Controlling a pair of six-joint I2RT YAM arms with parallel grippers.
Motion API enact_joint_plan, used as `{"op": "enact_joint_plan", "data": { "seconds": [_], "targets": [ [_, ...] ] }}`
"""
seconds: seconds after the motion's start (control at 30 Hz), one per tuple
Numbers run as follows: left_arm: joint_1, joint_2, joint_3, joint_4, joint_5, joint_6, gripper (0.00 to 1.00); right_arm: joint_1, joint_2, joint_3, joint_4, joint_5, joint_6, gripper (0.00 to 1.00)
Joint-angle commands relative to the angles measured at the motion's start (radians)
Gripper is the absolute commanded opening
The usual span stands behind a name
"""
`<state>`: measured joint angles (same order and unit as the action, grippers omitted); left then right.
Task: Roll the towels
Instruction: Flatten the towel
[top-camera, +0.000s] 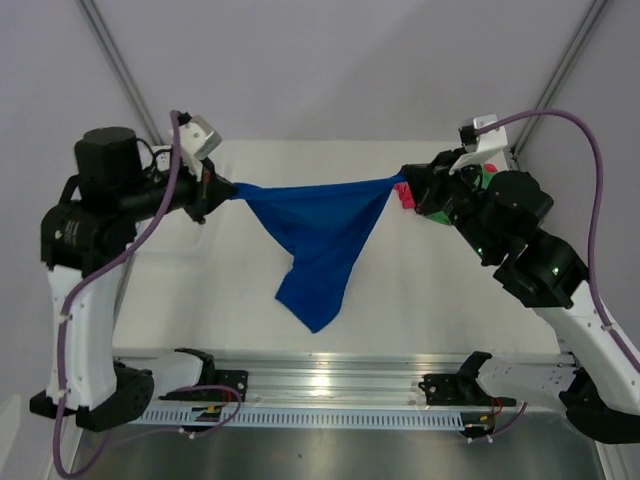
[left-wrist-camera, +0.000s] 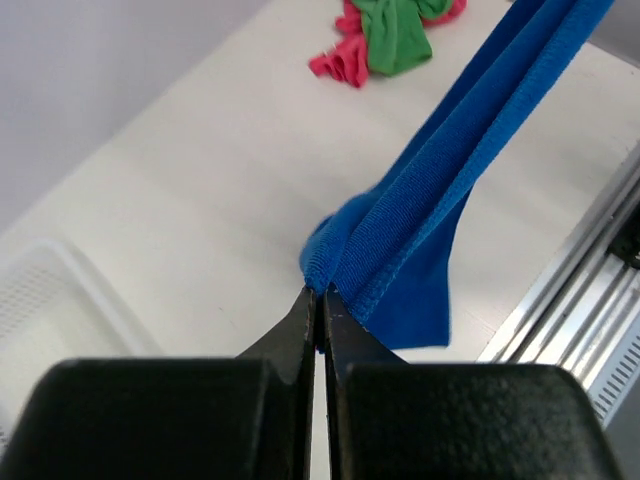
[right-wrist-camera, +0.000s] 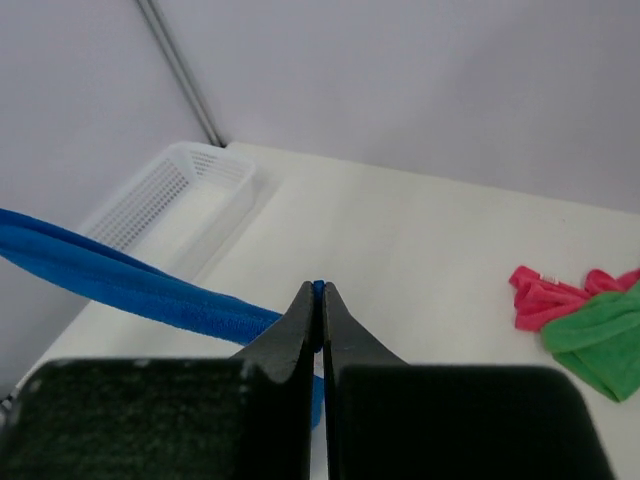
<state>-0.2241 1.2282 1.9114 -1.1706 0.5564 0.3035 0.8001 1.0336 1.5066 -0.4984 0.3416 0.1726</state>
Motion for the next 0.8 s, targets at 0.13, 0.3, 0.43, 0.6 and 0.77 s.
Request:
{"op": "enact_joint_plan", "data": {
  "seconds": [0.13,0.3,0.43,0.6,0.77],
  "targets": [
    [0.008,0.02,0.127,-0.051,-0.177,-0.023,0.01,-0.083,0.164,0.216,-0.074,-0.001,-0.13,0.0],
    [0.06,0.241,0.345,-0.02,-0.21,-0.064,0.01,-0.315,0.377,0.375,-0.042,-0.262,-0.079,0.0],
    [0.086,0.437,0.589,0.005,-0.277,-0.109,0.01,-0.407,0.603,0.699,-0.048,-0.305,-0.078,0.0],
    [0.089,0.473,0.607,0.181,-0.354,-0.164,0.01,-0.482,0.885,1.105,-0.059,-0.296,-0.059,0.0],
    [0.091,0.43,0.604,0.334,-0.4,-0.164,0.01,-0.509,0.859,1.101,0.128,-0.279,-0.047,0.0]
  ]
}}
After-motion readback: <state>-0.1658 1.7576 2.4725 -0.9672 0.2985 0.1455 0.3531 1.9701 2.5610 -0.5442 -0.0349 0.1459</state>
